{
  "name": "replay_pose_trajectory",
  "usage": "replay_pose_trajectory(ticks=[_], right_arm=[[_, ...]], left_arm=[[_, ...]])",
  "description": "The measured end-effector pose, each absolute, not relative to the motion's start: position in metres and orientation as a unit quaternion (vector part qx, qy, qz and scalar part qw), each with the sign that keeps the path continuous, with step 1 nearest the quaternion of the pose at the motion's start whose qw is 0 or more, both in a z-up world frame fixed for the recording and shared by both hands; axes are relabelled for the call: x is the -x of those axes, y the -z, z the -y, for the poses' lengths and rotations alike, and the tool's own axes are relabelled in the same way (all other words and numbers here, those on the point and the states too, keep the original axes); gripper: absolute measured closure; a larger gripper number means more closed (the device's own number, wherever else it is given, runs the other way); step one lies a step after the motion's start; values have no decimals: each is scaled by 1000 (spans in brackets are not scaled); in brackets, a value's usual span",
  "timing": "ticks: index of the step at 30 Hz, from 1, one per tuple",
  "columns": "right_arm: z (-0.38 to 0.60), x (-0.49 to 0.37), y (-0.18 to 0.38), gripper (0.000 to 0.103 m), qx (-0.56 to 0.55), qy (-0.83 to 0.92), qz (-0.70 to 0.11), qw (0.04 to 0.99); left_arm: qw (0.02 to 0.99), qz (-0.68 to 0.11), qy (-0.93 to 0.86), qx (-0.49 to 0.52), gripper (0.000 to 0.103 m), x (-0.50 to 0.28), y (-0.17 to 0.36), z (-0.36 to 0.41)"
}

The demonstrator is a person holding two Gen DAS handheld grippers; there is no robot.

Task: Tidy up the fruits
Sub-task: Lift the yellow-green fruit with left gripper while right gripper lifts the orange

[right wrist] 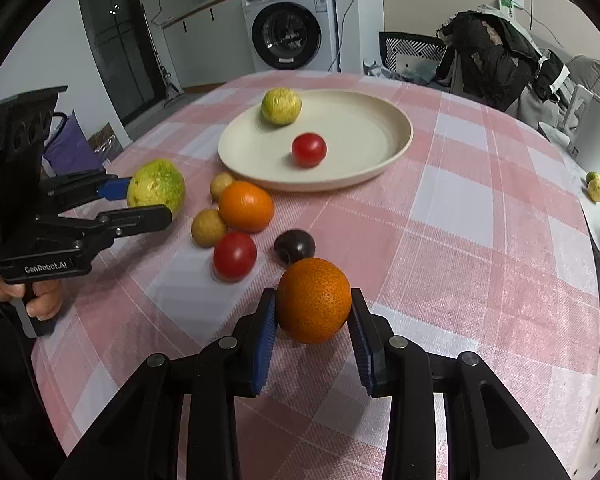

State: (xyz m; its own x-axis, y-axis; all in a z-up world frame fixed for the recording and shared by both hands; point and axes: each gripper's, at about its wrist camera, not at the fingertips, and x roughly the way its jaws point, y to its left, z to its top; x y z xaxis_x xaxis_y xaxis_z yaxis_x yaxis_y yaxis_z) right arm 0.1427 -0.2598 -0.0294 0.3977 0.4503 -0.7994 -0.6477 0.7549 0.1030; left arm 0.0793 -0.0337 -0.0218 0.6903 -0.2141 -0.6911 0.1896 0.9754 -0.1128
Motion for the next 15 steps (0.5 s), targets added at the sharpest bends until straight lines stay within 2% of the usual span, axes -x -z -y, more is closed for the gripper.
replay_pose_trajectory(ticks=[15], right_arm=[[255,-145,13,68,72,-311,-404,857]], left_arm=[[931,-352,91,27,57,-75,4,26]])
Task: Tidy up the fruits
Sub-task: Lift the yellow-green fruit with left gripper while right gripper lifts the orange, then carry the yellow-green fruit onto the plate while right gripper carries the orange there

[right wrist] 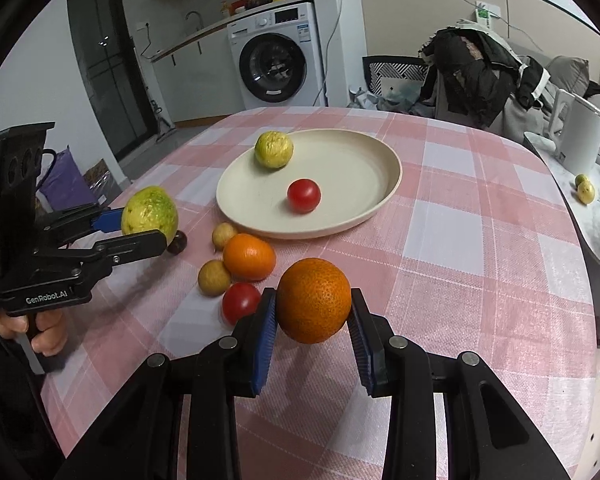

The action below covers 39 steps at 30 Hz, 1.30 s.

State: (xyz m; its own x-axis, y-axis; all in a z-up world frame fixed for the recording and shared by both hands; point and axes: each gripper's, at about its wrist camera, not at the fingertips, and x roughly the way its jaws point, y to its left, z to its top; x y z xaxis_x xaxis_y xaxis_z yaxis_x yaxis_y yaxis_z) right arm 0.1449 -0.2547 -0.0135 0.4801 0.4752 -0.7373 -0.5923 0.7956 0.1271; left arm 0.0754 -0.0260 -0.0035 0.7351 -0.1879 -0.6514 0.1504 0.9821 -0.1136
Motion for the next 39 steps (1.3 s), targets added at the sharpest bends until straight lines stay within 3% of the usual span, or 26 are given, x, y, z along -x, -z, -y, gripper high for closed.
replay_pose_trajectory(ticks=[39], right_arm=[[225,-195,-12,68,48,-270,-371,887]], left_arm=[[940,-336,47,26,57,-143,-8,14]])
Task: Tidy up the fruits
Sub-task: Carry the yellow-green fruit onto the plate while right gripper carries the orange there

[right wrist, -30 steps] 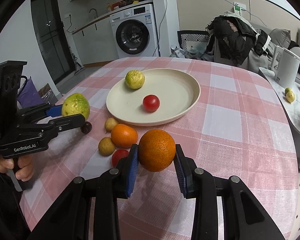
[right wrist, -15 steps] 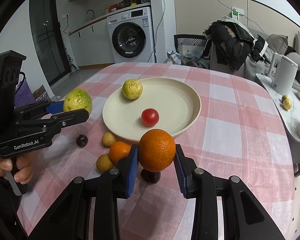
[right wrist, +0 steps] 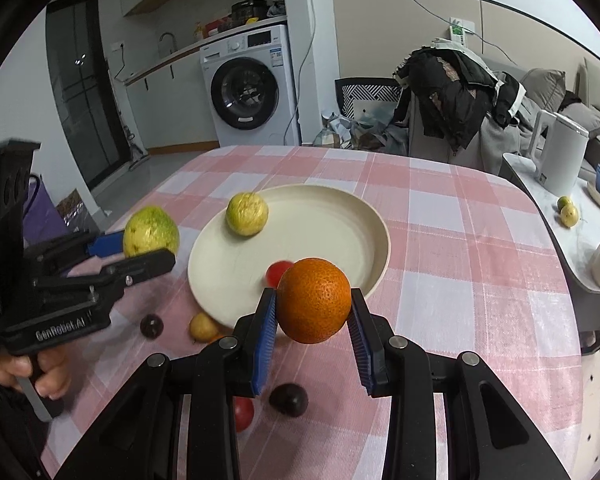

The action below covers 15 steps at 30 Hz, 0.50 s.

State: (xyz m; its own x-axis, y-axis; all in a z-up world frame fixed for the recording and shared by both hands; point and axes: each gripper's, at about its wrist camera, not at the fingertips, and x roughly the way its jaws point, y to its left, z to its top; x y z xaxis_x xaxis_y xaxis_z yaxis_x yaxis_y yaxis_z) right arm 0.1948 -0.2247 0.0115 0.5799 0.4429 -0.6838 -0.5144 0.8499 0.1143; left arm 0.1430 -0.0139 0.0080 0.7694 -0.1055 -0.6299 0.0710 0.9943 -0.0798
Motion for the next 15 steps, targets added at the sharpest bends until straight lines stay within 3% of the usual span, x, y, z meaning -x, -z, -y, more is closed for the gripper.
replay_pose_trajectory(ticks=[15], right_arm=[[222,-228,1,67,18,-266,-366,892]], left_arm=[[938,-342,49,11,57,-172,1,27]])
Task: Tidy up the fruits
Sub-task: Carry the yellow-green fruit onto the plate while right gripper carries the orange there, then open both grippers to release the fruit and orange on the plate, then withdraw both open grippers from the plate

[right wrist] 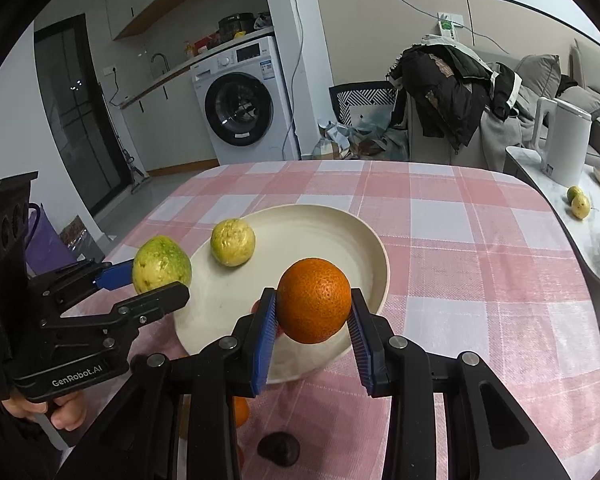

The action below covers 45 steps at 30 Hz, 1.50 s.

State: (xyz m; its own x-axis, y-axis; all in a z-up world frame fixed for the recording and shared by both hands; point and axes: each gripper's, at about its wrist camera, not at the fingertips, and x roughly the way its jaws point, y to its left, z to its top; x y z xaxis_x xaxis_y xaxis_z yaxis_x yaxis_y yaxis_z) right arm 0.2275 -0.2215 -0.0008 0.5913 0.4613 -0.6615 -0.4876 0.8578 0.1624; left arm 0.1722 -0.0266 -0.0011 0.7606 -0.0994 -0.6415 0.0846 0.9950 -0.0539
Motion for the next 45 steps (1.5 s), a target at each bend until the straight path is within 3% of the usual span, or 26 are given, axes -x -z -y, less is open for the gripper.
replay_pose_trajectory(ticks=[33,37,39,43,45], right_arm=[[214,-244,24,66,32,-250,-376,892],[218,-241,18,52,35,-234,-369,899],[223,-237,14,46,33,-228,-367,901],[235,-227,5,12,14,-234,-363,902],[240,-219,0,5,12,-233,-361,903]], left_arm=[[929,-369,33,8,57,-197,32,22],[934,-356,27,4,56,-192,25,22],[936,-352,26,3,47,-188,20,20],[939,-343,23,9,16,-173,10,18],[941,-338,22,6,14,-164,5,18]])
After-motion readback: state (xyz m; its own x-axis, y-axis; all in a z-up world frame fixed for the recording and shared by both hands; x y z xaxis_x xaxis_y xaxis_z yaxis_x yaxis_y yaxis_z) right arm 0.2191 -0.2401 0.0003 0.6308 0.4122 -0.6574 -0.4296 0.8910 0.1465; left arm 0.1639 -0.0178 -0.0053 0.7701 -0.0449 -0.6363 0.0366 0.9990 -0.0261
